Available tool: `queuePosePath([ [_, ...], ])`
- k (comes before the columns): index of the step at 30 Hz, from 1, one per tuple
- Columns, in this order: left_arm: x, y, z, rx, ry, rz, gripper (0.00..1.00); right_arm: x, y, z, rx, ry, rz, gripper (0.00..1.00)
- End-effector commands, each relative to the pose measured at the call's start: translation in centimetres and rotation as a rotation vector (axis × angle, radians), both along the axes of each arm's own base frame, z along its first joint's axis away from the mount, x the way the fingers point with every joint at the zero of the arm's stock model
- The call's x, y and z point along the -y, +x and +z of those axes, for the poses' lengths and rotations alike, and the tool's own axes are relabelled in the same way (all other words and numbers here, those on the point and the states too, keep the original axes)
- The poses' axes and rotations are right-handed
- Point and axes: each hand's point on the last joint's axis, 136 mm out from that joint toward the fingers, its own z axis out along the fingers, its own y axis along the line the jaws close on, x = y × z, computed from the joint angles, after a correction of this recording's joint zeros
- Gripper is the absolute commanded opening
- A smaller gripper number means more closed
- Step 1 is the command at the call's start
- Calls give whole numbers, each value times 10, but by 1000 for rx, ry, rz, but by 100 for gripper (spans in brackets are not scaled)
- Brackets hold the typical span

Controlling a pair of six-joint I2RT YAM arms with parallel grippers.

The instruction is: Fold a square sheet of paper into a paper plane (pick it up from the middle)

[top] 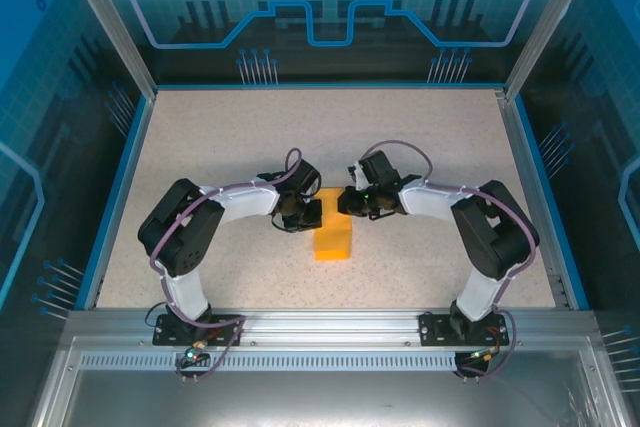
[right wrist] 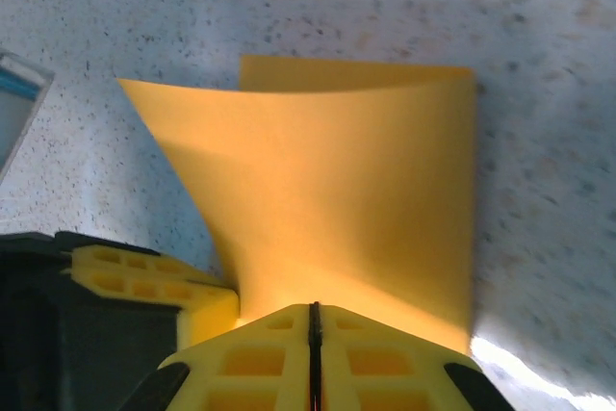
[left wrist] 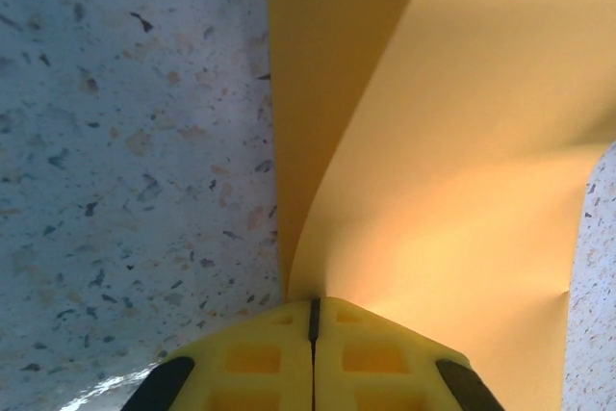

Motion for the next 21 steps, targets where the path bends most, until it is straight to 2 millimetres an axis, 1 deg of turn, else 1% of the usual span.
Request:
queuePosePath([
  [1,-51,-37,-63,-132,256,-4,6,-8,10,-10,-7,4,-5,9],
  [5,-53,-38,-62,-132,258,-6,6,-7,20,-23,-9,-5,-17,9],
  [9,-54,-40,-63,-134,263,-10,5,0,30,-31,-1,-25,-39,8],
  [16,-54,-40,-64,-138,260,-10,5,27,37,-50,-23,-58,-92,9],
  [21,-56,-42,-65,-142,272,-13,6,42,45,-53,-22,-27,-148,9],
])
